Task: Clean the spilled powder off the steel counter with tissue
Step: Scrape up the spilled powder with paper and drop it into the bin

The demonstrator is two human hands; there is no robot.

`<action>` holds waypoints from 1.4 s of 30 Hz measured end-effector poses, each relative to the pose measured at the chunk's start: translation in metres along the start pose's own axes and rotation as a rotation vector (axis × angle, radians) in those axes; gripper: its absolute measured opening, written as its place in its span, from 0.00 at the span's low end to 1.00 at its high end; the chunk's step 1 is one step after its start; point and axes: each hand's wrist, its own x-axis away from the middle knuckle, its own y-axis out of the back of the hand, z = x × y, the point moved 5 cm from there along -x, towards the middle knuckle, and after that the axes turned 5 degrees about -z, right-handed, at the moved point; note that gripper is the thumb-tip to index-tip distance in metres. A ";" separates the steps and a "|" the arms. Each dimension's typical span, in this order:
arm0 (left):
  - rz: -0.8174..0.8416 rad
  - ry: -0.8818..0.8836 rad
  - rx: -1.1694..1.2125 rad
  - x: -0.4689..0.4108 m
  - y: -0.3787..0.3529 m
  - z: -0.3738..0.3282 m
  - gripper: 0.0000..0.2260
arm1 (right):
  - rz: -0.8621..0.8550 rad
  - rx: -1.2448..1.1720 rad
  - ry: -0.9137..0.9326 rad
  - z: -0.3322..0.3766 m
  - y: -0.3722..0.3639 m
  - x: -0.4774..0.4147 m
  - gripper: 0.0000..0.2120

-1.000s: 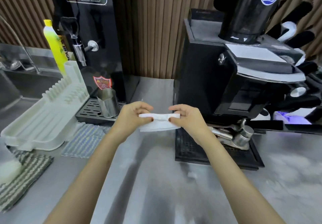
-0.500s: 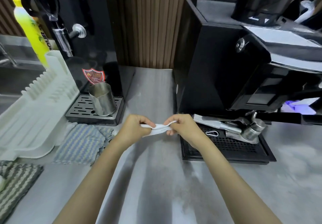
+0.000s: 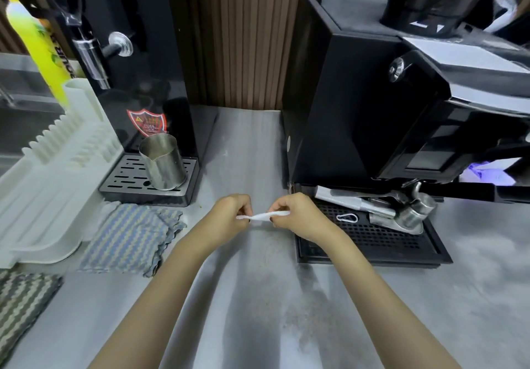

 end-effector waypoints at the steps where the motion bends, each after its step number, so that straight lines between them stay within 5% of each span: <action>1: -0.009 0.009 0.006 -0.001 -0.001 0.003 0.16 | 0.000 0.021 0.005 0.000 0.000 0.000 0.08; 7: -0.031 0.120 0.213 -0.006 0.000 0.011 0.15 | -0.134 0.034 -0.012 -0.013 0.001 -0.008 0.06; 17: -0.040 0.129 0.121 -0.031 -0.014 0.025 0.10 | -0.201 0.466 0.244 -0.023 -0.004 -0.027 0.11; 23: -0.150 -0.063 -0.225 -0.039 -0.030 0.028 0.08 | -0.055 0.863 0.215 -0.022 -0.021 -0.043 0.15; 25: -0.047 -0.055 -0.233 -0.039 -0.041 0.036 0.10 | 0.002 0.942 0.209 -0.021 -0.027 -0.044 0.13; 28: -0.138 -0.102 -0.250 -0.036 -0.041 0.027 0.04 | 0.029 1.002 0.207 -0.016 -0.028 -0.042 0.12; 32: -0.124 -0.193 -0.213 -0.018 -0.050 0.026 0.18 | 0.081 1.055 0.202 -0.009 -0.033 -0.026 0.11; 37: -0.174 -0.187 -0.221 0.027 -0.067 0.040 0.10 | 0.224 1.089 0.227 -0.016 -0.055 0.018 0.12; 40: -0.117 -0.269 -0.173 0.052 -0.074 0.047 0.11 | 0.181 1.151 0.245 -0.006 -0.058 0.044 0.26; 42: -0.095 -0.308 -0.206 0.056 -0.072 0.039 0.09 | 0.270 1.104 0.221 -0.009 -0.056 0.046 0.17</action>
